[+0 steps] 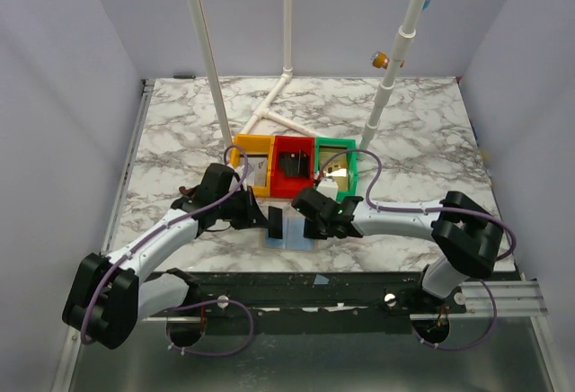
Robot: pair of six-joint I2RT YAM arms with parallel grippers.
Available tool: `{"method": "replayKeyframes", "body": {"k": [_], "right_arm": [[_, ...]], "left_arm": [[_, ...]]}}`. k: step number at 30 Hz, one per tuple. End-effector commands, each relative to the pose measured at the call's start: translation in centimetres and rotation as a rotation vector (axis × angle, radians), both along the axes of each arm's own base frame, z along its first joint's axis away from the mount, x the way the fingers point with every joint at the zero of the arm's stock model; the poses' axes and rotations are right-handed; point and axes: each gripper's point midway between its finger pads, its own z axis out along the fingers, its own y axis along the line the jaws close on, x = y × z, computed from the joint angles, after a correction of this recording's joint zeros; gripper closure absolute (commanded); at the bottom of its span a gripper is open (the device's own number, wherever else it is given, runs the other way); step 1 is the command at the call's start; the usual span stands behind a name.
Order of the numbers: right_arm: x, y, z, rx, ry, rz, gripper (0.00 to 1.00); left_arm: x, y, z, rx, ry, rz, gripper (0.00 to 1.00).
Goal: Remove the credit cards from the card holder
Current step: Place the credit card in the storage box.
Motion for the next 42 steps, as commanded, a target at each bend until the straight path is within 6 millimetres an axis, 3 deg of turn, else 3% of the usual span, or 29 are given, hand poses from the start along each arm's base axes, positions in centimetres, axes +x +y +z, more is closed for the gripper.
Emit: {"method": "replayKeyframes", "body": {"k": [1,5,8,20,29,42], "right_arm": [[-0.3,-2.6,-0.1,-0.103,-0.002,-0.004,0.99],[0.0,-2.5,1.0,-0.093,-0.024,-0.008,0.99],[0.3,-2.4,2.1,-0.08,-0.045,-0.011,0.88],[1.2,-3.5,6.4,-0.054,-0.133,-0.052,0.01],[1.8,-6.0,9.2,-0.058,-0.217,-0.138,0.0],[1.5,-9.3,11.5,-0.053,-0.283,-0.225,0.0]], "left_arm": [[0.8,0.4,1.3,0.018,-0.05,0.011,1.0],[1.0,0.4,1.8,0.016,-0.062,0.008,1.0],[1.1,0.3,2.2,0.014,-0.07,0.007,1.0],[2.5,-0.3,4.8,0.002,-0.116,-0.002,1.0],[6.7,-1.3,8.2,0.034,-0.173,0.016,1.0],[14.1,-4.2,9.0,0.111,-0.192,0.043,1.0]]}}
